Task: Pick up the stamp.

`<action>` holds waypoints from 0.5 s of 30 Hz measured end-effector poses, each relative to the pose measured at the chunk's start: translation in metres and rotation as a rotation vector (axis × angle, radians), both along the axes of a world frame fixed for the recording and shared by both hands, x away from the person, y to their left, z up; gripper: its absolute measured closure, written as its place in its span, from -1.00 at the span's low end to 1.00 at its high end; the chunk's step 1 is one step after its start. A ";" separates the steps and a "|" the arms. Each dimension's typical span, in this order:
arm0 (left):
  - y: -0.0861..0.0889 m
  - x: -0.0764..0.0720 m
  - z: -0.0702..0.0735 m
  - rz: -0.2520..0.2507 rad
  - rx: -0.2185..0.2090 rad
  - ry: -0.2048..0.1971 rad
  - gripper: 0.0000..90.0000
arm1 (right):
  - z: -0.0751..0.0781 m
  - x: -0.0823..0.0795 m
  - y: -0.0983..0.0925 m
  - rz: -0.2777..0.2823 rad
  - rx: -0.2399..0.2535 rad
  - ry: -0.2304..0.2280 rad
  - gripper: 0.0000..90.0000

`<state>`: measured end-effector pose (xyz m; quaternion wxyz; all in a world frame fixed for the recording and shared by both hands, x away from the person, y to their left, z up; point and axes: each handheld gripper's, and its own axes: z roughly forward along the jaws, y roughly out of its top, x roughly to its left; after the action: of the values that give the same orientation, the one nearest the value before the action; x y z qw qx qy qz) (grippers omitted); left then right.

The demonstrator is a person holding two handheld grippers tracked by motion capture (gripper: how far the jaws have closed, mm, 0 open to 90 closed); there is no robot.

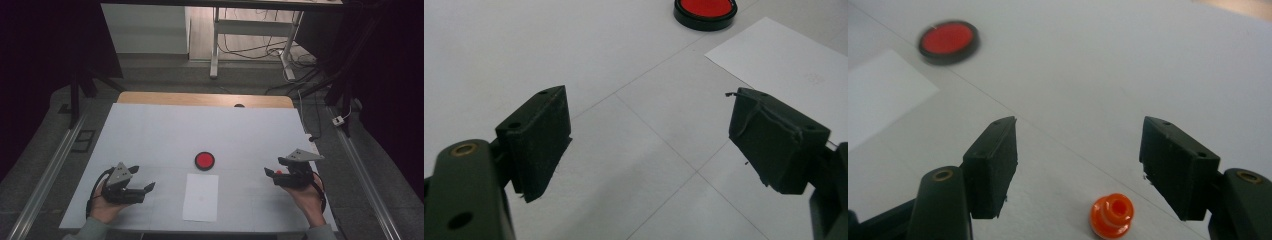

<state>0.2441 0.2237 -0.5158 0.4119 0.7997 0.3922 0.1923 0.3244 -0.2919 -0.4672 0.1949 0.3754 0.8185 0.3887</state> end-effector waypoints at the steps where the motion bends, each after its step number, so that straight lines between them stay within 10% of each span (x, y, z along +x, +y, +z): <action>1: 0.000 0.001 0.000 -0.002 -0.001 0.001 -0.62 | 0.000 0.003 0.001 -0.018 -0.023 0.020 -0.31; 15: -0.003 0.002 -0.002 0.001 0.014 0.013 -0.62 | -0.016 0.009 -0.014 -0.077 -0.032 0.084 -0.26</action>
<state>0.2462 0.2212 -0.5181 0.4035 0.8036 0.3940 0.1902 0.3334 -0.3055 -0.4829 0.1814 0.4194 0.8171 0.3516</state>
